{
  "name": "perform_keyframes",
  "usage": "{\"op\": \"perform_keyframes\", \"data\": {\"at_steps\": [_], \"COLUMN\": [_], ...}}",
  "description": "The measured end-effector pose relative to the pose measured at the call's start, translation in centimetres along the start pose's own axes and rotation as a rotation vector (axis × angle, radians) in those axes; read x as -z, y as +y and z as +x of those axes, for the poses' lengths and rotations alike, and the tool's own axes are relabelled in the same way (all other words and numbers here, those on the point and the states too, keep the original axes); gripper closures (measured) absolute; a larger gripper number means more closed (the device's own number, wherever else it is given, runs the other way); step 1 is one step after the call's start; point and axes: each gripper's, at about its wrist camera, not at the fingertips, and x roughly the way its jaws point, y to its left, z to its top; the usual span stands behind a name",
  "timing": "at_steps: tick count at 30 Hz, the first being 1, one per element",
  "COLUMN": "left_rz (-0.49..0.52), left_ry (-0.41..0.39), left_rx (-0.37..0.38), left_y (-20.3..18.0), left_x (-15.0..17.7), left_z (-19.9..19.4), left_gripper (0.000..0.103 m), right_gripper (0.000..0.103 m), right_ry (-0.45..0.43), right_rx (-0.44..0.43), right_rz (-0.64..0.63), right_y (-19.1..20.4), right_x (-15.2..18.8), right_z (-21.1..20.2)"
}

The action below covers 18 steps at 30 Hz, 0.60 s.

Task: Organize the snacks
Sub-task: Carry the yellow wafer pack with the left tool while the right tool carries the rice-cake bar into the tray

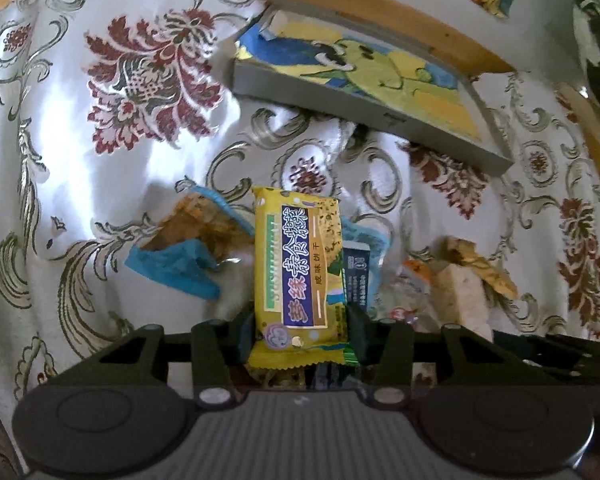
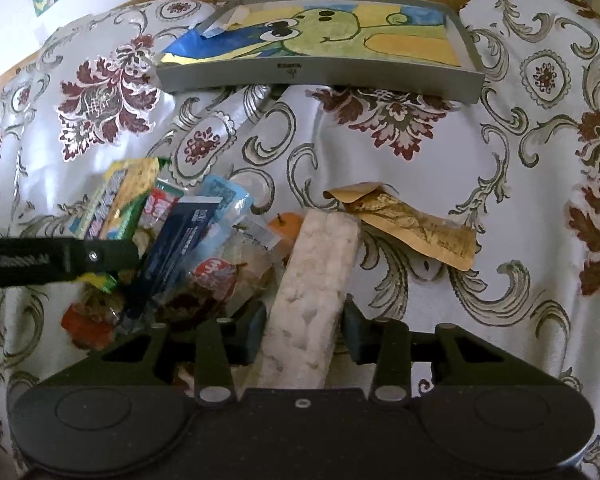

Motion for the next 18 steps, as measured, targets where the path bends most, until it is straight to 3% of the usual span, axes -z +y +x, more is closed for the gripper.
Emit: {"op": "perform_keyframes", "data": {"at_steps": [4, 8, 18], "left_rz": [0.014, 0.027, 0.014], "left_ry": [-0.014, -0.023, -0.054], "left_rx": [0.012, 0.039, 0.095], "left_y": [-0.5, -1.0, -1.4], "left_x": [0.1, 0.4, 0.5], "left_z": [-0.5, -0.9, -1.5], "left_gripper": [0.053, 0.053, 0.053], "right_gripper": [0.063, 0.064, 0.068], "right_ry": [-0.02, -0.022, -0.122], "right_rx": [-0.008, -0.092, -0.096], "right_rz": [0.0, 0.02, -0.082], "right_y": [0.0, 0.3, 2.1], "right_x": [0.2, 0.3, 0.4], "right_z": [-0.8, -1.8, -3.5]}}
